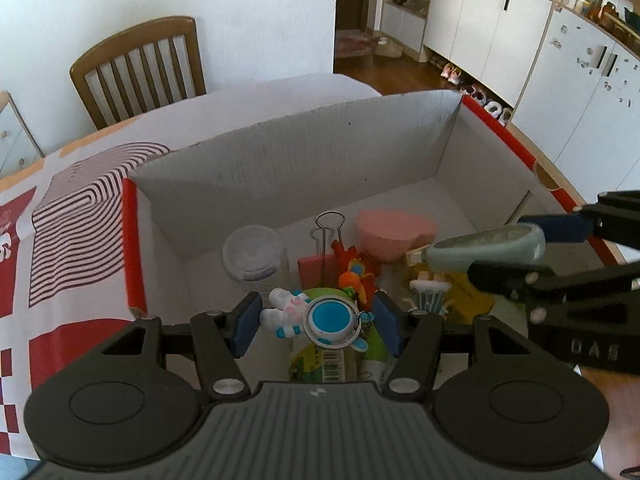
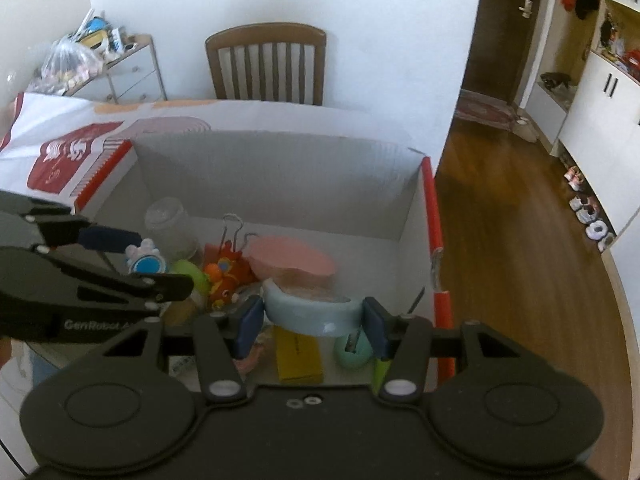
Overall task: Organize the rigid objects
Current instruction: 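Open the right gripper releasing the tape dispenser while the left gripper releases the blue-white toy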
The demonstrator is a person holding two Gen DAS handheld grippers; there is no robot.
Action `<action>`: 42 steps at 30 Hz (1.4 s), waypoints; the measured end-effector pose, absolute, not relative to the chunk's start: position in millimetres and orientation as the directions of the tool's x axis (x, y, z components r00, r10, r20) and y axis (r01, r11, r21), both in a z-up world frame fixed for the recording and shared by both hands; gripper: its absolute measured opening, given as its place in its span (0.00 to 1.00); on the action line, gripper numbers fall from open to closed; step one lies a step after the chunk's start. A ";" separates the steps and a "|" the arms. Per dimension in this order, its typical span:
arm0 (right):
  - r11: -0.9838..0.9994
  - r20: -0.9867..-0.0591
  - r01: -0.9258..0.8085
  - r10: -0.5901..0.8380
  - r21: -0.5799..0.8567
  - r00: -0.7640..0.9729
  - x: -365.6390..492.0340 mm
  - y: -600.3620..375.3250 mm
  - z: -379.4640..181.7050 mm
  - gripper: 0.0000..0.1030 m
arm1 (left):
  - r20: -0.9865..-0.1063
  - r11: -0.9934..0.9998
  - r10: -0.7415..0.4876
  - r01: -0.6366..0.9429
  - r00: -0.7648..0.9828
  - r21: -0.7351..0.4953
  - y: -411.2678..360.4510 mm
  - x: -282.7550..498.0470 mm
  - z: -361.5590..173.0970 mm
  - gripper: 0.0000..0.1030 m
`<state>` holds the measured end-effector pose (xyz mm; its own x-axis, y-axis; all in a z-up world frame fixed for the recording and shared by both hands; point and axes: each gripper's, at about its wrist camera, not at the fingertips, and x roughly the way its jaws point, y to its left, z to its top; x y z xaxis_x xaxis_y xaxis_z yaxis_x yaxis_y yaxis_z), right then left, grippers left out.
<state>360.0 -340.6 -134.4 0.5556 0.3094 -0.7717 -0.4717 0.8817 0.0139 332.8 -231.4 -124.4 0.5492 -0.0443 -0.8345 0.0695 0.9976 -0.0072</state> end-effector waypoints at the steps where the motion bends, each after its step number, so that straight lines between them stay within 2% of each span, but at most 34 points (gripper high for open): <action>1: 0.876 -0.776 -0.483 0.314 0.014 0.547 359.8 -340.2 -136.2 0.51 | -0.838 0.998 -0.043 0.070 0.543 -0.005 -232.6 334.5 -125.7 0.58; 11: 0.852 -0.791 -0.524 0.333 0.019 0.513 356.5 -340.2 -142.1 0.53 | -0.877 0.998 -0.041 0.058 0.479 -0.014 -232.9 348.7 -135.5 0.59; 15: 0.850 -0.783 -0.525 0.350 0.035 0.514 355.2 -342.6 -139.1 0.60 | -0.879 0.998 -0.047 0.049 0.474 -0.027 -230.7 346.4 -135.0 0.59; 18: 0.852 -0.778 -0.522 0.358 0.047 0.515 353.4 -345.7 -136.1 0.61 | -0.875 0.998 -0.045 0.057 0.482 -0.019 -231.5 341.8 -132.8 0.58; 24: 0.856 -0.767 -0.514 0.371 0.063 0.524 348.3 -350.5 -129.6 0.62 | -0.854 0.998 -0.053 0.056 0.518 -0.027 -233.6 329.5 -120.3 0.59; 26: 0.857 -0.760 -0.511 0.379 0.071 0.529 345.6 -352.2 -125.7 0.62 | -0.846 0.998 -0.064 0.056 0.529 -0.041 -232.3 323.7 -115.2 0.65; 29: 0.858 -0.746 -0.509 0.384 0.069 0.544 340.5 -354.7 -119.2 0.63 | -0.832 0.997 -0.074 0.041 0.550 -0.061 -228.1 314.1 -107.0 0.65; 36: 0.855 -0.707 -0.512 0.411 0.080 0.576 323.7 -359.2 -103.4 0.72 | -0.788 0.997 -0.075 0.039 0.611 -0.064 -224.6 286.8 -83.3 0.65; 39: 0.852 -0.689 -0.517 0.426 0.087 0.586 316.8 -359.1 -95.4 0.74 | -0.768 0.997 -0.075 0.037 0.636 -0.067 -222.2 274.4 -71.7 0.71; 42: 0.845 -0.672 -0.527 0.441 0.088 0.595 309.5 -358.4 -88.2 0.75 | -0.749 0.996 -0.084 0.033 0.657 -0.082 -218.2 261.7 -60.4 0.72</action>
